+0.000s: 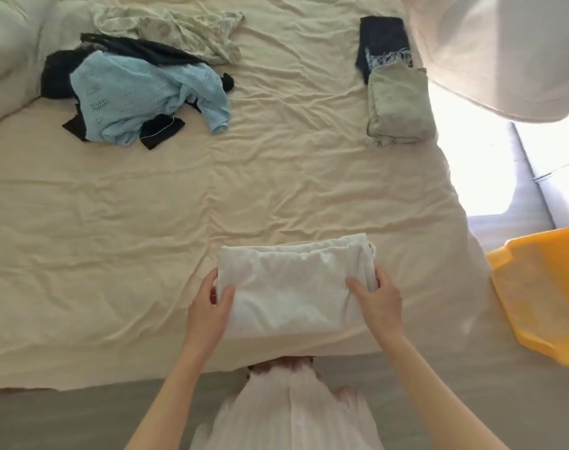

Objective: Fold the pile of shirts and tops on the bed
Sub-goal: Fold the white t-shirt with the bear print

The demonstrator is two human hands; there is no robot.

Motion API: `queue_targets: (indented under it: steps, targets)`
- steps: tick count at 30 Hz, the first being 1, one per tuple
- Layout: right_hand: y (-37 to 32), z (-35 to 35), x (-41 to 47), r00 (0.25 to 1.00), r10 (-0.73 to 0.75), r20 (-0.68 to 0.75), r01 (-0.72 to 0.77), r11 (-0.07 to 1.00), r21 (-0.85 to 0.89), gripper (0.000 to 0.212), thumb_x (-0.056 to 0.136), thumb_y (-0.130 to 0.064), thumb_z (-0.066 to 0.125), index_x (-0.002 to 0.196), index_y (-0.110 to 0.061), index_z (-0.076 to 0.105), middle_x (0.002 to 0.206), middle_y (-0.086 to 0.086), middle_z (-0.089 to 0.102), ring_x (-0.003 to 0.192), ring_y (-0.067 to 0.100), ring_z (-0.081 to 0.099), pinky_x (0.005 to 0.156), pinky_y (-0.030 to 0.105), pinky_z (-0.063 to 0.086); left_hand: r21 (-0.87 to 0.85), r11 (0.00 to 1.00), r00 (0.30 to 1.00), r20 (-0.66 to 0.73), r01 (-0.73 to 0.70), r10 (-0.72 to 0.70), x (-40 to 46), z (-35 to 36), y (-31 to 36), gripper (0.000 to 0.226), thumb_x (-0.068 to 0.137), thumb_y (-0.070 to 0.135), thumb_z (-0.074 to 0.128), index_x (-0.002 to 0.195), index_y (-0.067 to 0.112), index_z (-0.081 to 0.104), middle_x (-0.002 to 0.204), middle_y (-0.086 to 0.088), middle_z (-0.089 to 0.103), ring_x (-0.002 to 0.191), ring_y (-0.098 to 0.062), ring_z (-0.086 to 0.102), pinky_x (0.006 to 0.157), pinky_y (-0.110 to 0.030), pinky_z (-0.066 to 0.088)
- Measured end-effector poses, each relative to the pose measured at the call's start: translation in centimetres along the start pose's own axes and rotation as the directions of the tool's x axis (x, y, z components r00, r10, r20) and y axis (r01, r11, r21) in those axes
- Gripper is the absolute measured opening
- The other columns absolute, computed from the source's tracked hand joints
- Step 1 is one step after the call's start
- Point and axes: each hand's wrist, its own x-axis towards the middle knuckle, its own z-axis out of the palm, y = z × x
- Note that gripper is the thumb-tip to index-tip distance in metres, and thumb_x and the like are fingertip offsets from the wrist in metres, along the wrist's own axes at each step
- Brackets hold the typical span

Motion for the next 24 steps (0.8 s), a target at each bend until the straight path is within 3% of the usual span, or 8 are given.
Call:
queue_targets:
  steps: [5, 8, 10, 12, 15, 20, 24]
  targets:
    - [3.3, -9.0, -4.0, 0.978, -0.092, -0.188, 0.081, 0.995, -0.065, 0.017, 0.087, -0.028, 0.065, 0.093, -0.021, 0.051, 0.079, -0.009, 0.056, 0.072, 0.009, 0.052, 0.059, 0.02, 0.037, 0.104, 0.978, 0.978, 0.128, -0.179, 0.166, -4.6, 5.5, 5.1, 0.037, 0.093, 0.022, 0.054, 0.129, 0.026, 0.049, 0.104, 0.007, 0.061, 0.087, -0.009, 0.058, 0.069, -0.017, 0.043]
    - [5.6, -15.0, -5.7, 0.952, -0.125, -0.279, 0.11, 0.991, -0.071, 0.019, 0.089, -0.032, 0.063, 0.099, -0.024, 0.049, 0.082, -0.012, 0.055, 0.072, 0.006, 0.052, 0.062, 0.025, 0.038, 0.158, 0.941, 0.946, 0.183, -0.298, 0.268, -7.7, 10.1, 8.4, 0.034, 0.093, 0.02, 0.054, 0.127, 0.021, 0.052, 0.089, 0.009, 0.059, 0.077, -0.006, 0.055, 0.064, -0.017, 0.041]
    - [7.7, -19.0, -6.4, 0.936, -0.095, -0.339, 0.086, 0.995, -0.043, 0.022, 0.089, -0.033, 0.063, 0.102, -0.021, 0.05, 0.087, -0.005, 0.059, 0.077, 0.015, 0.056, 0.065, 0.028, 0.038, 0.178, 0.917, 0.925, 0.205, -0.357, 0.32, -9.6, 13.7, 10.3, 0.034, 0.093, 0.019, 0.055, 0.126, 0.019, 0.052, 0.082, 0.006, 0.055, 0.07, -0.008, 0.052, 0.062, -0.019, 0.04]
    - [10.4, -23.3, -6.7, 0.922, -0.049, -0.385, 0.056, 0.998, 0.006, 0.032, 0.088, -0.033, 0.064, 0.111, -0.015, 0.052, 0.097, 0.0, 0.063, 0.087, 0.022, 0.058, 0.07, 0.031, 0.039, 0.179, 0.901, 0.909, 0.221, -0.395, 0.354, -11.6, 18.2, 11.8, 0.035, 0.093, 0.019, 0.054, 0.128, 0.02, 0.05, 0.088, 0.007, 0.058, 0.074, -0.006, 0.053, 0.063, -0.021, 0.041]
    - [15.4, -30.3, -7.0, 0.914, -0.01, -0.406, 0.017, 1.0, 0.012, 0.031, 0.086, -0.032, 0.066, 0.109, -0.015, 0.054, 0.094, 0.0, 0.063, 0.086, 0.024, 0.057, 0.072, 0.034, 0.04, 0.181, 0.897, 0.901, 0.249, -0.403, 0.354, -15.5, 25.9, 12.6, 0.035, 0.094, 0.018, 0.053, 0.129, 0.017, 0.05, 0.099, 0.007, 0.058, 0.078, -0.002, 0.052, 0.065, -0.016, 0.037]
    - [21.7, -41.0, -6.0, 0.915, 0.075, -0.396, -0.083, 0.997, -0.003, 0.022, 0.085, -0.03, 0.067, 0.097, -0.017, 0.053, 0.084, 0.001, 0.062, 0.082, 0.028, 0.057, 0.069, 0.037, 0.041, 0.145, 0.916, 0.883, 0.358, -0.374, 0.304, -21.7, 37.1, 14.5, 0.035, 0.095, 0.02, 0.051, 0.13, 0.021, 0.048, 0.095, 0.011, 0.057, 0.079, 0.0, 0.051, 0.065, -0.014, 0.039]
    - [22.5, -46.5, -2.9, 0.92, 0.056, -0.388, -0.049, 0.998, 0.029, 0.022, 0.085, -0.027, 0.067, 0.097, -0.019, 0.052, 0.086, 0.0, 0.061, 0.083, 0.025, 0.055, 0.073, 0.039, 0.044, 0.152, 0.91, 0.895, 0.304, -0.385, 0.327, -22.7, 42.1, 17.9, 0.035, 0.094, 0.019, 0.053, 0.129, 0.023, 0.048, 0.088, 0.005, 0.056, 0.072, -0.002, 0.049, 0.062, -0.014, 0.037]
